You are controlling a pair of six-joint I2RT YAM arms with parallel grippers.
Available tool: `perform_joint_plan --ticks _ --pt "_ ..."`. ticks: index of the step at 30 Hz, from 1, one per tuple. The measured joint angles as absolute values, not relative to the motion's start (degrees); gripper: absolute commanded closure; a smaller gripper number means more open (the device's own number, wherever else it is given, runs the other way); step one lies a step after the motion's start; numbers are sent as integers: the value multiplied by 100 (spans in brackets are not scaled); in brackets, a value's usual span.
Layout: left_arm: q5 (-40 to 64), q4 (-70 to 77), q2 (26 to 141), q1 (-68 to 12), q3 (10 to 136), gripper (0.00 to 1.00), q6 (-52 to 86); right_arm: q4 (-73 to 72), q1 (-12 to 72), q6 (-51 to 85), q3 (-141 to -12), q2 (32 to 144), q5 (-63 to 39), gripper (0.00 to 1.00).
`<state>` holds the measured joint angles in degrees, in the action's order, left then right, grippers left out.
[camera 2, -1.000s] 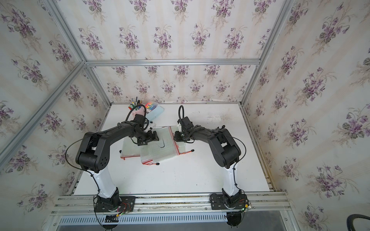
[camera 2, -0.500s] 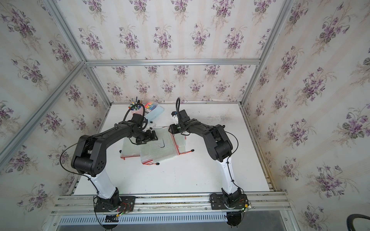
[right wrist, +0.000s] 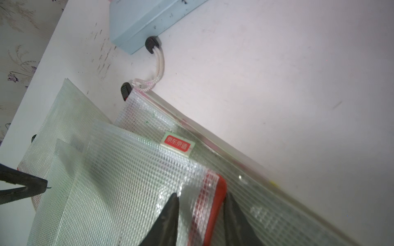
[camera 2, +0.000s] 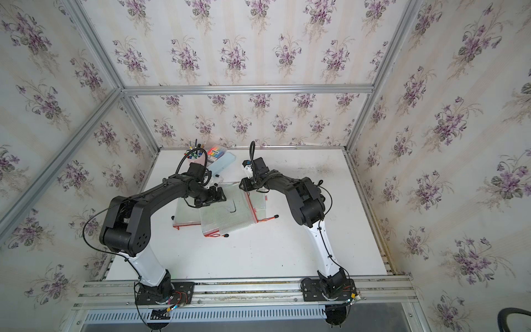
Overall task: Wipe the document bag
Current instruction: Pick up the document bag from the center of the board.
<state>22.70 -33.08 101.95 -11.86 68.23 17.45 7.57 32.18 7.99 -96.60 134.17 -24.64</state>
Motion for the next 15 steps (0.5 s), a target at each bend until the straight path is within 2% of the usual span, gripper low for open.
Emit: perform_joint_plan --ticks 4,9,15 --pt "2255 -3301 10189 -1190 6862 7 1745 574 3245 980 -9507 13395 -2447 93" --pt "2165 -3306 10071 -1201 6890 8 1669 537 3361 1033 -9139 13067 -2285 98" --pt "2078 -3295 9767 -1223 6890 7 1500 281 3374 1199 -7846 11507 -2147 99"
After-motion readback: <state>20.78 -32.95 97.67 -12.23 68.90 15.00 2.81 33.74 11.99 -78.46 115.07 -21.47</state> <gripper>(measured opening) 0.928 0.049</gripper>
